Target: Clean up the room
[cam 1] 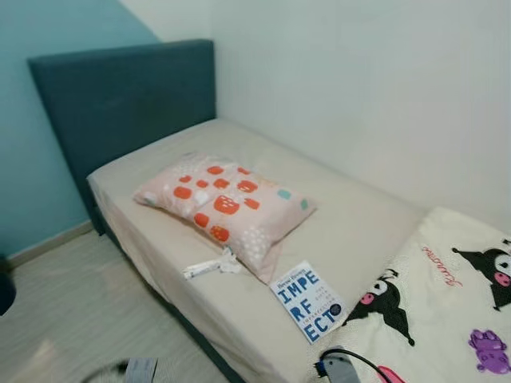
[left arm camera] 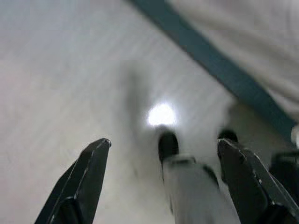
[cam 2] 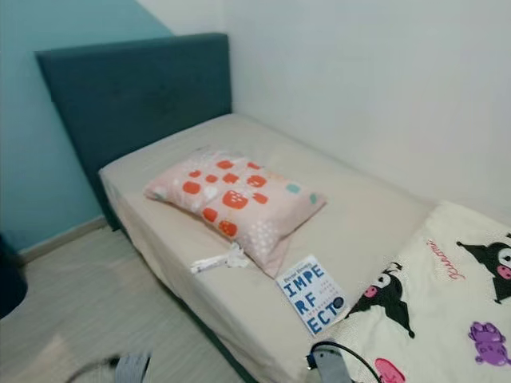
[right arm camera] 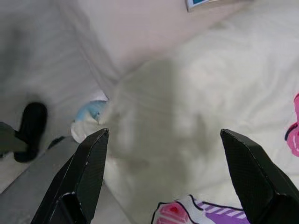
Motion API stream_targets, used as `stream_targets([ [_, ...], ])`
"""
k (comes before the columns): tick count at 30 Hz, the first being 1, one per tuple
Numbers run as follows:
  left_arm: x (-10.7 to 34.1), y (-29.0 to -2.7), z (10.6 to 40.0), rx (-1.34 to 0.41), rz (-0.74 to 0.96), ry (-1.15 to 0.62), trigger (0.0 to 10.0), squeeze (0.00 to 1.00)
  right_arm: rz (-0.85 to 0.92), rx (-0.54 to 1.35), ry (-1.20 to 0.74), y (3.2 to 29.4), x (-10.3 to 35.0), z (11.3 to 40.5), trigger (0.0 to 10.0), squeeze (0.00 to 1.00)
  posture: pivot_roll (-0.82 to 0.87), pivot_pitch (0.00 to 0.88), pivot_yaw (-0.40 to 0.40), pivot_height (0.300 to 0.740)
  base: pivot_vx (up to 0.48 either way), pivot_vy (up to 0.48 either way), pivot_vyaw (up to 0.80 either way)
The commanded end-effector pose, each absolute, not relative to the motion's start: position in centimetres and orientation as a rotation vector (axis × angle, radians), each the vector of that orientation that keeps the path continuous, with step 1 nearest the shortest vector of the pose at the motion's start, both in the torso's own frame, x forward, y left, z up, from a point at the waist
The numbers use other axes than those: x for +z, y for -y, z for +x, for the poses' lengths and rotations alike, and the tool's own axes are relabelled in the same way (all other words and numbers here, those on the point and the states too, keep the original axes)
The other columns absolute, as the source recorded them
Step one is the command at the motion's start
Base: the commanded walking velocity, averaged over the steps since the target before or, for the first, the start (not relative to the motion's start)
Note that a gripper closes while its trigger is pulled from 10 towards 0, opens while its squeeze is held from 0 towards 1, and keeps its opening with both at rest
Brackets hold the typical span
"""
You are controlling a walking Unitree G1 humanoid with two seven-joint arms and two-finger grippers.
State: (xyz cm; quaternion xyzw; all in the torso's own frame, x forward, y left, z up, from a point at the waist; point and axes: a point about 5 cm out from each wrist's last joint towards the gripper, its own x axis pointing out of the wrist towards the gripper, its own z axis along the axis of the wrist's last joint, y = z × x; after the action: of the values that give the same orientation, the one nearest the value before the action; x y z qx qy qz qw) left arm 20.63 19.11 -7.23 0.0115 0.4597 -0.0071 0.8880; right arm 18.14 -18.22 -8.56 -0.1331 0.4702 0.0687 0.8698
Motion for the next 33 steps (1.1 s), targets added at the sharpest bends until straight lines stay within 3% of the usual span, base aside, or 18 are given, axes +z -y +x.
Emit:
stream_targets([
  [1, -8.1, -18.5, 19.3, -0.029, 0.002, -1.009, 10.0, 0.00, -0.282, 0.135, -0.969, 18.4, -8.3, 18.6, 10.0, 0.00, -0.09, 0.000, -0.052, 0.740, 0.000, 0.000, 0.00],
  [6, -7.3, -18.1, 20.8, -0.070, 0.033, -0.942, 10.0, 0.00, -0.290, 0.154, -0.893, 17.8, -7.2, 20.7, 10.0, 0.00, -0.09, 0.000, -0.045, 0.740, 0.000, 0.000, 0.00],
  [10, -5.4, -18.3, 23.3, -0.092, 0.045, -0.780, 10.0, 0.00, -0.263, 0.174, -0.714, 16.7, -5.3, 23.5, 10.0, 0.00, -0.11, 0.000, -0.050, 0.740, 0.000, 0.000, 0.00],
  [14, -5.0, -18.4, 23.6, -0.101, 0.050, -0.735, 10.0, 0.00, -0.271, 0.187, -0.662, 16.5, -4.8, 24.0, 10.0, 0.00, -0.11, 0.000, -0.058, 0.740, 0.000, 0.000, 0.00],
  [21, -4.2, -16.9, 23.6, -0.163, 0.025, -0.568, 10.0, 0.00, -0.491, 0.317, -0.456, 17.0, -2.5, 25.6, 10.0, 0.00, -0.13, 0.020, -0.066, 0.740, 0.000, 0.000, 0.00],
  [28, -3.0, -14.2, 23.9, -0.250, 0.014, -0.442, 10.0, 0.00, -0.505, 0.370, -0.299, 17.6, -0.4, 25.9, 10.0, 0.00, -0.15, 0.025, -0.054, 0.740, 0.000, 0.000, 0.00],
  [33, -2.8, -15.1, 24.2, -0.216, 0.043, -0.424, 10.0, 0.00, -0.515, 0.389, -0.275, 16.6, -0.3, 25.8, 10.0, 0.00, -0.16, 0.024, -0.050, 0.740, 0.000, 0.000, 0.00],
])
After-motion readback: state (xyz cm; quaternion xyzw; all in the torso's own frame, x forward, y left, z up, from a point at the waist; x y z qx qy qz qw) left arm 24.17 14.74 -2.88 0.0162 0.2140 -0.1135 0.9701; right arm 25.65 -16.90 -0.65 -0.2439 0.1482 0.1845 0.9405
